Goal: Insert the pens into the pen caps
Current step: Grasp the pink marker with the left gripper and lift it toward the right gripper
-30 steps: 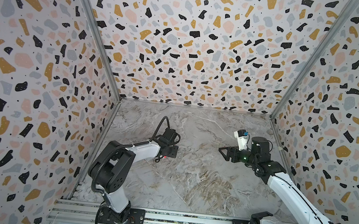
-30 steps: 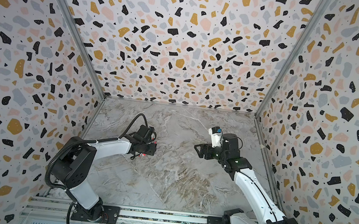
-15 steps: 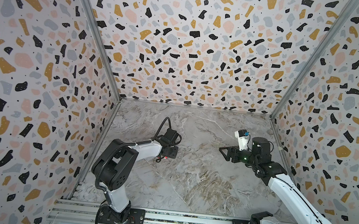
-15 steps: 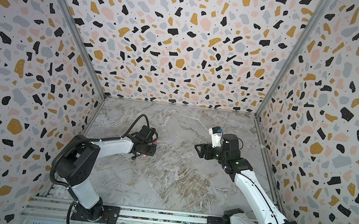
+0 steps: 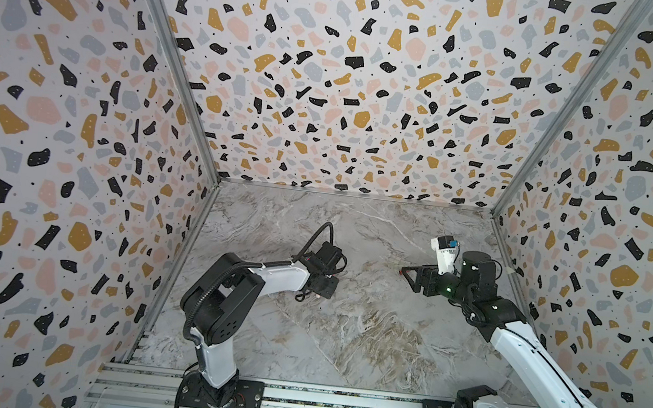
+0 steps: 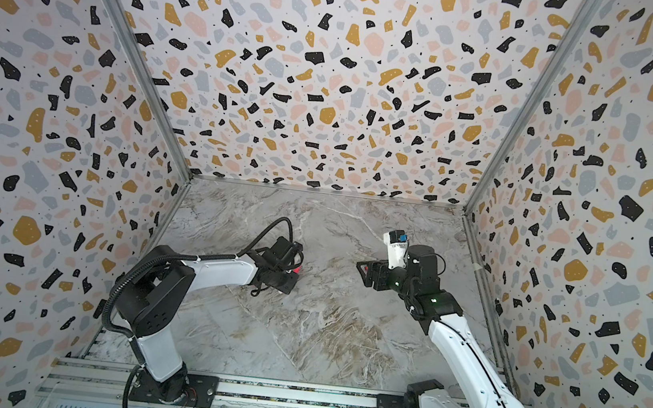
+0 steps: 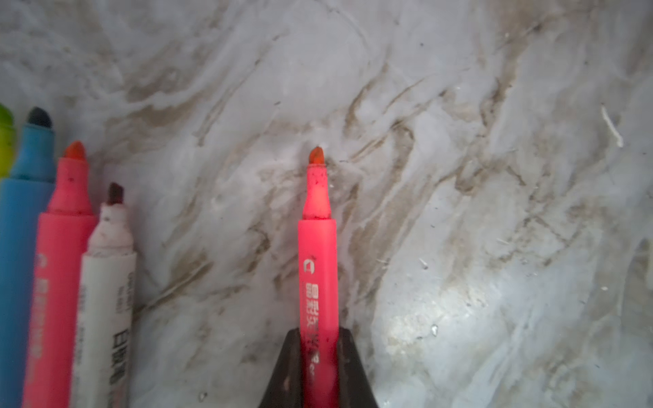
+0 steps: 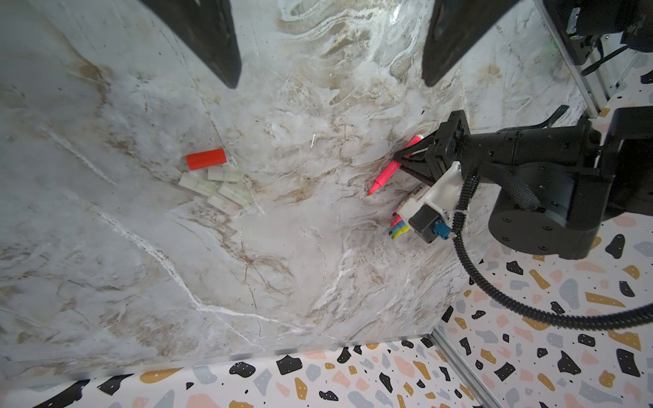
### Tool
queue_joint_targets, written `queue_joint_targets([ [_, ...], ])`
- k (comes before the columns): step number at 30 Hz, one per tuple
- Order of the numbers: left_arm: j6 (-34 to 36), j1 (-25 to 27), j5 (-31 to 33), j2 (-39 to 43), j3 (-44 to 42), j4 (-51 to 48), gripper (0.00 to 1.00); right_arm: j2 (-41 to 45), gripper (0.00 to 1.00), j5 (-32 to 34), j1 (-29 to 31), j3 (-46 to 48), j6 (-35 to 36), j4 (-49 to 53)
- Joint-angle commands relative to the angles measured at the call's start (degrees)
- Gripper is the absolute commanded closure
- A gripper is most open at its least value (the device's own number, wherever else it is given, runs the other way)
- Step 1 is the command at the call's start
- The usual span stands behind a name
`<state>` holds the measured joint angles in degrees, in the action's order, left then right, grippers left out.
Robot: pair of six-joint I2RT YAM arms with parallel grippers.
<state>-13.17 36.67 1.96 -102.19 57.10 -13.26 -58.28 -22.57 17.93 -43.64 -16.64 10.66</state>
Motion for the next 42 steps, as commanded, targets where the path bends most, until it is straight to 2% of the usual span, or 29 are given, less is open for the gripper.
queue_joint_targets([
  [1,1.10,0.51,-4.63,1.95,-2.08,0.68,0.94,1.17,0.19,1.11,0.31,0.72,-0.58,-0.74],
  [6,-0.88,0.51,-11.77,8.59,-7.68,10.61,0.94,-0.21,0.19,-1.53,0.27,1.77,-1.77,-1.47],
  [9,-5.22,0.73,-21.45,15.67,-16.11,25.34,0.92,-1.67,0.19,-6.32,0.26,3.31,-3.70,-3.22],
  [12,-14.18,1.16,-23.82,22.08,-25.46,43.18,0.91,-2.36,0.20,-14.88,0.61,7.55,-7.80,-9.88],
  [14,-17.65,2.25,-24.07,23.66,-29.10,50.15,0.91,-2.30,0.21,-19.92,1.41,11.32,-12.22,-17.14],
  [16,-18.70,4.05,-23.50,24.37,-30.79,53.17,0.91,-2.67,0.22,-22.84,3.46,14.23,-16.05,-24.84],
  [18,-19.12,6.17,-22.67,24.86,-31.79,54.79,0.91,-3.72,0.22,-22.96,6.60,15.09,-17.79,-29.03],
  [23,-21.58,9.98,-21.39,25.82,-33.35,59.51,0.91,-8.67,0.28,-21.71,11.42,12.95,-18.89,-32.06],
  [30,-22.07,13.67,-19.32,26.94,-33.03,59.80,0.91,-11.75,0.35,-20.78,14.94,12.17,-20.75,-35.90],
  [33,-21.99,14.56,-19.71,26.61,-32.73,59.76,0.91,-12.02,0.44,-20.40,16.19,12.17,-21.23,-36.82],
  [38,-21.83,15.07,-20.04,26.43,-32.42,59.54,0.90,-11.63,0.76,-19.81,16.85,12.51,-21.85,-37.23],
  [40,-21.83,15.08,-20.23,26.80,-32.39,59.28,0.89,-11.19,0.84,-19.56,16.89,12.53,-21.70,-36.85],
  [42,-21.88,15.14,-20.33,27.04,-32.30,59.03,0.87,-10.53,0.88,-19.02,16.92,12.52,-21.44,-36.33],
])
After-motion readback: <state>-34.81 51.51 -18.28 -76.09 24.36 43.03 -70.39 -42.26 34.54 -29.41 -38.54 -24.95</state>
